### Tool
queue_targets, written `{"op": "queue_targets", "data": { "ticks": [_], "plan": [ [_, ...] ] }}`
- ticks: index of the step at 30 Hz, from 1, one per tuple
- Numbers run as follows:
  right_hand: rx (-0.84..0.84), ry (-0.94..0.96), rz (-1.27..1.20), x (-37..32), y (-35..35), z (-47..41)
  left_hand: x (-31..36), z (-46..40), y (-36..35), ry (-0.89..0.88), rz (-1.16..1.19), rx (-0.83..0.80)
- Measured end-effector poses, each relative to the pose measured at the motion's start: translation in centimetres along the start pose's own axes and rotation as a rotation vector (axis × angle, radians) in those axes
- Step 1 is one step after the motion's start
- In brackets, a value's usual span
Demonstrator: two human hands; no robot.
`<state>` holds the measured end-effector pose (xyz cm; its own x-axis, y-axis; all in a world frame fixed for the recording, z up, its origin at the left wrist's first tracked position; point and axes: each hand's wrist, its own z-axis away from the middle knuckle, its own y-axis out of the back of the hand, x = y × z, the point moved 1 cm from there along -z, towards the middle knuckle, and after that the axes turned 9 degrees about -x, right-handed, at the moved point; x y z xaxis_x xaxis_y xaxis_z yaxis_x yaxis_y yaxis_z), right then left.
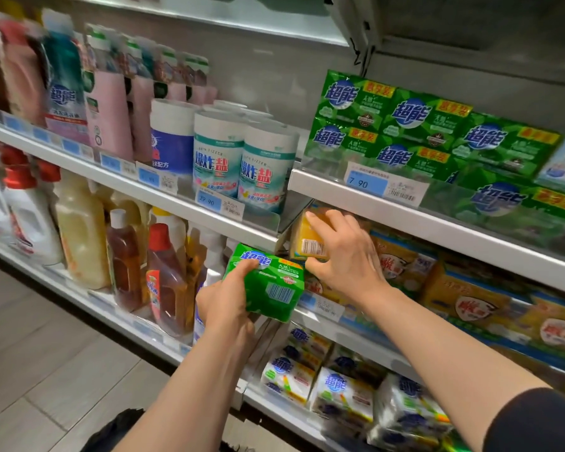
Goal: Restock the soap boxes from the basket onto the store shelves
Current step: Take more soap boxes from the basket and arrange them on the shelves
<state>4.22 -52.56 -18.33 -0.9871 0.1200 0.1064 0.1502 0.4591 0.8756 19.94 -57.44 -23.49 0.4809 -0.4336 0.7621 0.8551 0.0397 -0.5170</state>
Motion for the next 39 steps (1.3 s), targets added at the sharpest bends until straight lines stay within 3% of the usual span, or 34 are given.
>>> {"op": "queue_targets", "data": {
  "ticks": [4,8,15,18,21,23,31,35,39],
  "plan": [
    [0.012,-0.033,0.122,1.0,-0.1,1.0,-0.4,-0.4,0.1,0.008,-0.024,0.005],
    [-0.196,-0.121,0.177,1.7,0.9,1.1,-0.8,-1.0,0.0,0.029,-0.027,-0.004],
    [-0.107,-0.182,-0.151,2.5,1.0,-0.7,-1.0,-1.5,0.0,0.034,-0.014,-0.015],
    [-0.133,-0.165,-0.123,2.1,1.4,-0.9,-1.0,-1.4,-0.1,0.064,0.048,-0.066],
    [-0.27,-0.121,0.018,1.7,1.5,0.0,-0.9,-0.7,-0.3,0.116,0.098,-0.155],
    [-0.252,-0.115,0.085,1.6,1.4,0.9,-0.8,-0.2,-0.3,0.126,0.088,-0.197],
    [-0.266,-0.346,0.12,1.9,0.5,0.9,-0.6,1.3,0.0,0.048,0.033,-0.336],
    [-0.233,-0.269,0.245,2.9,-0.6,0.9,-0.6,2.2,-0.4,0.0,-0.016,-0.411],
    [-0.142,-0.128,0.097,2.6,0.2,2.3,-0.8,2.4,-0.6,0.049,-0.005,-0.408]
  ]
}}
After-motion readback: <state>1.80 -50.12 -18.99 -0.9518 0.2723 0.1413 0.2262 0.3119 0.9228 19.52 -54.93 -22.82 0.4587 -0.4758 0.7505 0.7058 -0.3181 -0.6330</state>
